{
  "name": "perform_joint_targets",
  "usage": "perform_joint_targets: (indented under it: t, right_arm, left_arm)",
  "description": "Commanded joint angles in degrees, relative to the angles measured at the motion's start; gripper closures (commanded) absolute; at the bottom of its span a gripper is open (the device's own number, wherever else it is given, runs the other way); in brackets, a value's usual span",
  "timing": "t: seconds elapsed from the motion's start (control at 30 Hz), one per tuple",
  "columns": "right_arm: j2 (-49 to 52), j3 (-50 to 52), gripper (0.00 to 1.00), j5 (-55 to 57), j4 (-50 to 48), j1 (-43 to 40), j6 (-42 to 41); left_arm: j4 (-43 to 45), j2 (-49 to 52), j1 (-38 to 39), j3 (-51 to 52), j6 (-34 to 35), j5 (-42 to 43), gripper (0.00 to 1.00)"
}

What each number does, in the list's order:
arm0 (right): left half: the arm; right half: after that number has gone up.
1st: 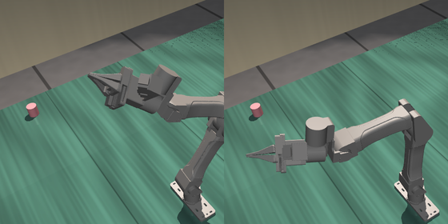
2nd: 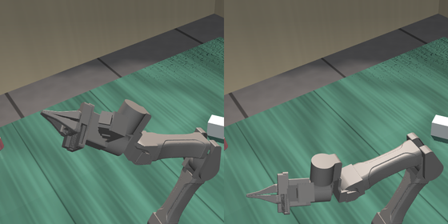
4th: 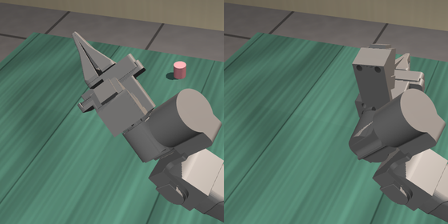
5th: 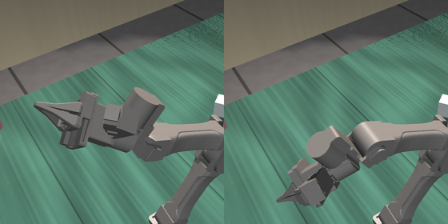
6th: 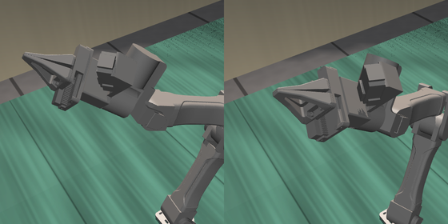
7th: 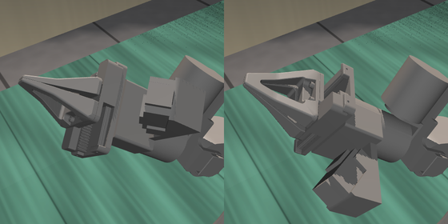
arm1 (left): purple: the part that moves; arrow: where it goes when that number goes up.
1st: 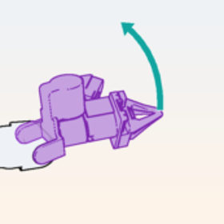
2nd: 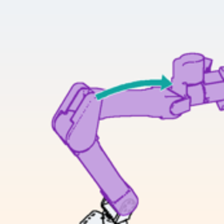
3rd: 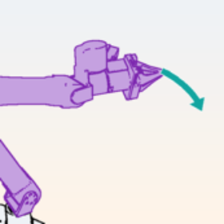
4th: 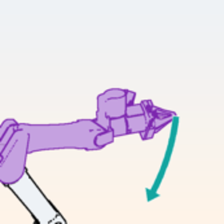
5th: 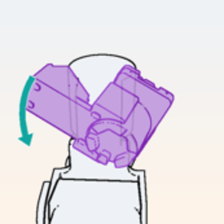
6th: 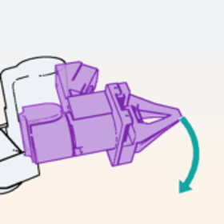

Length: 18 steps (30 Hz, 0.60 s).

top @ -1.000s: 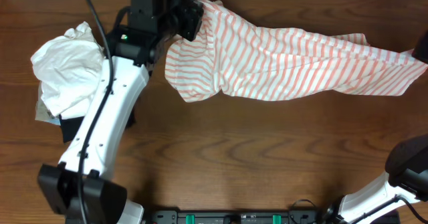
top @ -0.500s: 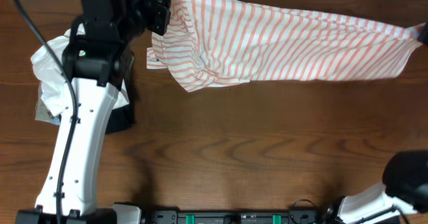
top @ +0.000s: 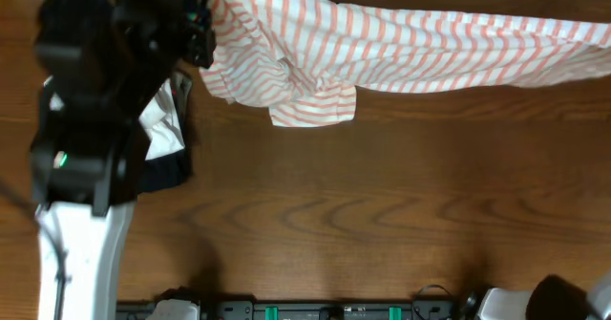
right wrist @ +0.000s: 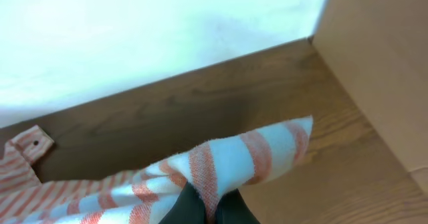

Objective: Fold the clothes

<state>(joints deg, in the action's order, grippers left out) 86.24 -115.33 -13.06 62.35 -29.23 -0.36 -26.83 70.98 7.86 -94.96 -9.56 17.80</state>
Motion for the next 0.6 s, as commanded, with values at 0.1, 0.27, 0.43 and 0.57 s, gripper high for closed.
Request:
perform_joint_targets:
  t: [0.1,0.27,0.43,0.57]
  right_arm:
    - [-5.5,-0.2,0.99,0.6,-0.2,-0.4,0.2]
    - [-3.1,-0.2,0.99,0.6,0.0,-0.4,0.2]
    - [3.0,-0.2,0.99,0.6,0.2,-0.4,0.2]
    - [10.3,-0.2,0.99,0.6,0.1,-0.2,0.2]
  left_arm:
    - [-2.1,-5.1,-0.6,-1.0,2.1,-0.3,0.94]
    - [-2.9,-1.0,-0.8,-1.0,1.5,-3.2,0.94]
    - [-2.9,8.5,-2.2,-1.0,1.7,-3.7,0.94]
    - [-1.6,17.5,-2.4,-1.0,1.7,-3.7,0.94]
